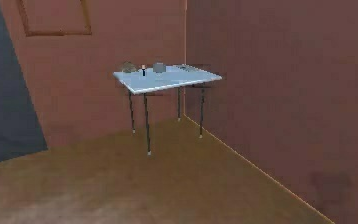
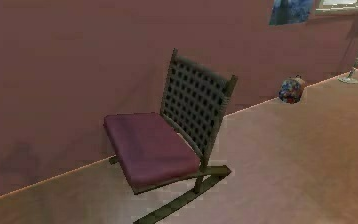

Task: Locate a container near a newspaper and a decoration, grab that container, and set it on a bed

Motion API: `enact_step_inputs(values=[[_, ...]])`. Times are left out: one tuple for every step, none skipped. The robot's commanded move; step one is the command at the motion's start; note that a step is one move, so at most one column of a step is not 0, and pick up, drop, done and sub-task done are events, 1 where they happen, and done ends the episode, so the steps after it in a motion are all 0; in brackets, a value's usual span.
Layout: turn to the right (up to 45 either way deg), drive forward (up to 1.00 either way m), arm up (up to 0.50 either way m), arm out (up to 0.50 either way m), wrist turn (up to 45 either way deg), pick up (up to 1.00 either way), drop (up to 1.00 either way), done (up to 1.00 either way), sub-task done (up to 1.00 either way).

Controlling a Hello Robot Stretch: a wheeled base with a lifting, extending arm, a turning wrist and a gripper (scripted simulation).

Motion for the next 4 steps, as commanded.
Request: enact_step_inputs(values=[[3.0,0.00,0.00,0.00,0.0,0.00,0.00,0.00,0.00],[0.0,1.00,0.00,0.00,0.0,0.00,0.00,0.00,0.00],[0.0,0.45,0.00,0.00,0.0,0.00,0.00,0.00,0.00],[-45.0,0.00,0.00,0.00,0.0,0.00,0.00,0.00,0.00]])
